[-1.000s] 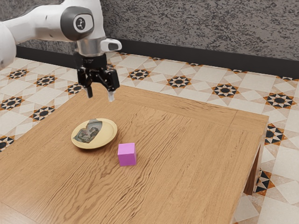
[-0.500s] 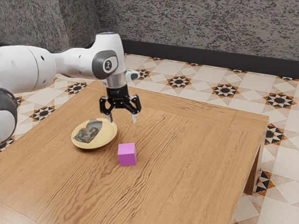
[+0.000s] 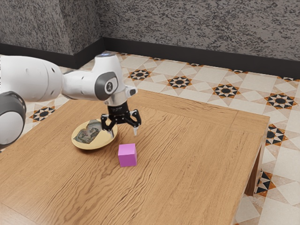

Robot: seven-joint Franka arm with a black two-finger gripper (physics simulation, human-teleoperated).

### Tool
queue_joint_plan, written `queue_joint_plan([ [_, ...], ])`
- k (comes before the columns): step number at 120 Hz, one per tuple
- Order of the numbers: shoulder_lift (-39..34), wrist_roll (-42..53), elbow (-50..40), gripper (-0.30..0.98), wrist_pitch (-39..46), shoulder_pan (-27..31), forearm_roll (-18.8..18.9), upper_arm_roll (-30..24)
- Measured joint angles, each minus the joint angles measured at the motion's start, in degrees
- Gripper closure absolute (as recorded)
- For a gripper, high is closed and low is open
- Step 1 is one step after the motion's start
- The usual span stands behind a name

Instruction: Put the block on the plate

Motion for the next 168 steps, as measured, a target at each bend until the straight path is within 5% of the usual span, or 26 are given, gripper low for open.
queue_joint_plan([
  [66,-5.67,-3.08,-9.52,0.0,5.14,-1.29,-2.79,-0.41],
  [168,-0.05,-4.52,-9.98,0.08,9.24,-2.28,-3.85,-0.42],
])
